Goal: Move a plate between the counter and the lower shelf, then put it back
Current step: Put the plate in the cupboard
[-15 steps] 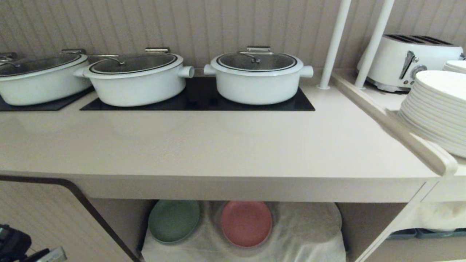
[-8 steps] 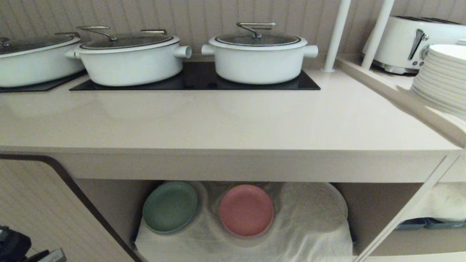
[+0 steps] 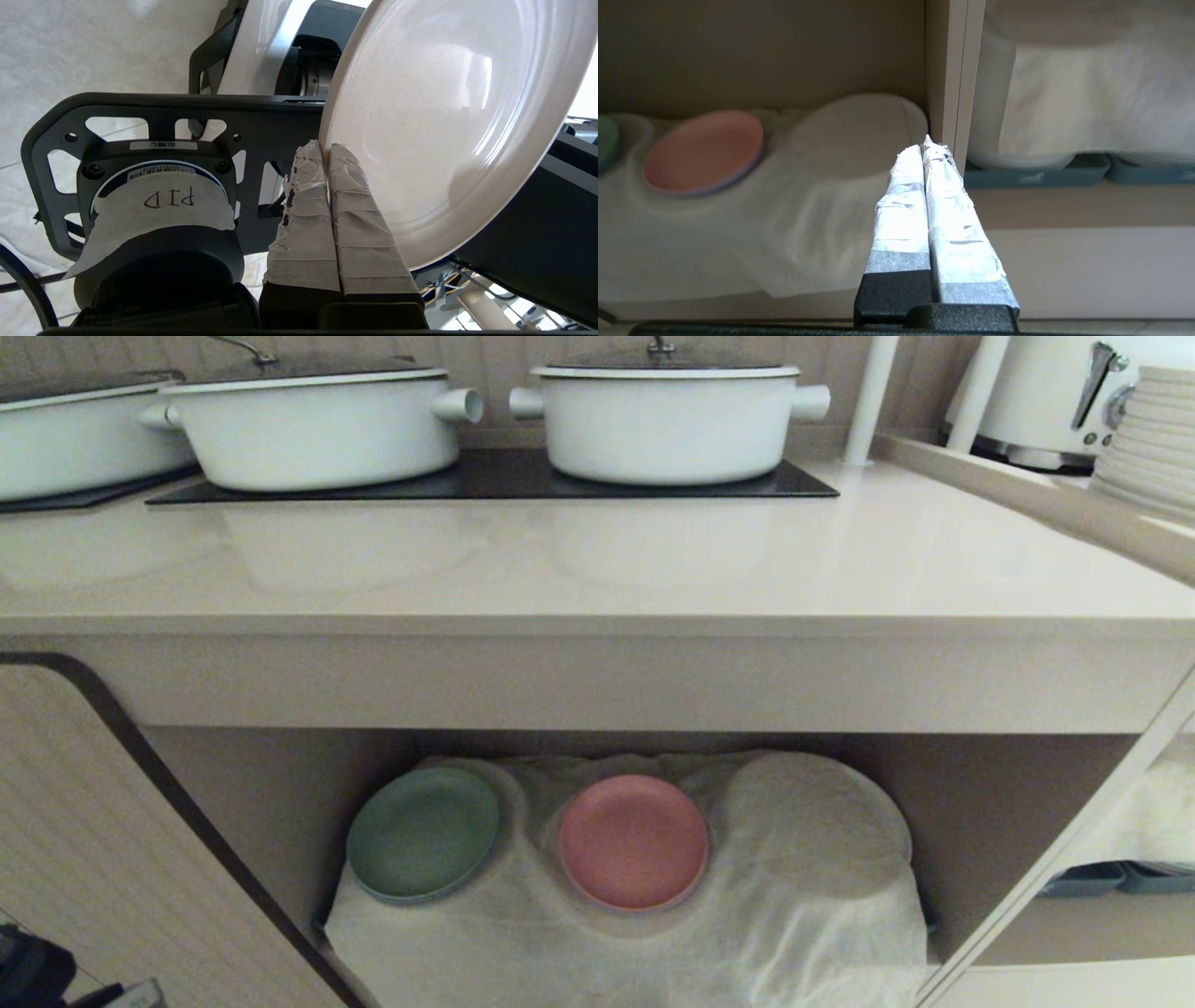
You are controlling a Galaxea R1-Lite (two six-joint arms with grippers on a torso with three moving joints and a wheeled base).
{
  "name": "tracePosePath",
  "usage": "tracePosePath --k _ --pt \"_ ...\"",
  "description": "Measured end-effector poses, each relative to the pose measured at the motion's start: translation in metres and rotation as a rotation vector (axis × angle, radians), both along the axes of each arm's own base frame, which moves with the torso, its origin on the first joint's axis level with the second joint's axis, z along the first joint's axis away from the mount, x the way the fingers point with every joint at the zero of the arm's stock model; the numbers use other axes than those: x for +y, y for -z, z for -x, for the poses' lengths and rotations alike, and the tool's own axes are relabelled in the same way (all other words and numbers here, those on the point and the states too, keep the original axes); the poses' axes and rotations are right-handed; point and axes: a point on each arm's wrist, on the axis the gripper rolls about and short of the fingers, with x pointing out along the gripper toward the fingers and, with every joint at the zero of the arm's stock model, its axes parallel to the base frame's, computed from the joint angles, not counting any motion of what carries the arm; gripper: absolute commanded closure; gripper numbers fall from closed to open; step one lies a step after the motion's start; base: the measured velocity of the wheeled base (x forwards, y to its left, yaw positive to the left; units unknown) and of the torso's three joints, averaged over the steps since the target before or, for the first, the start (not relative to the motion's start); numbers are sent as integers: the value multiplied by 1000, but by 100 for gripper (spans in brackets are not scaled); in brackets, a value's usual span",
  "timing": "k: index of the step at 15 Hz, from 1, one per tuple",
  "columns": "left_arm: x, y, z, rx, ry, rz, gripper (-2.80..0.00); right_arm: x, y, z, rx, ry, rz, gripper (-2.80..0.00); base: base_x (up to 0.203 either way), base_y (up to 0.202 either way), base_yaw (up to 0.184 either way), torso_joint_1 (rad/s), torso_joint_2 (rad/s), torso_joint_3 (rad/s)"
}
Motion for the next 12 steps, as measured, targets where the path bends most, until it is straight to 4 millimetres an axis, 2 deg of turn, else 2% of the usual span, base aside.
tracePosePath --k 6,12 --pt "0 0 0 -2 1 0 0 0 0 0 1 0 0 0 0 0 0 -133 441 306" --pt "0 0 1 -4 1 0 0 0 0 0 0 0 0 0 0 0 0 -17 79 54"
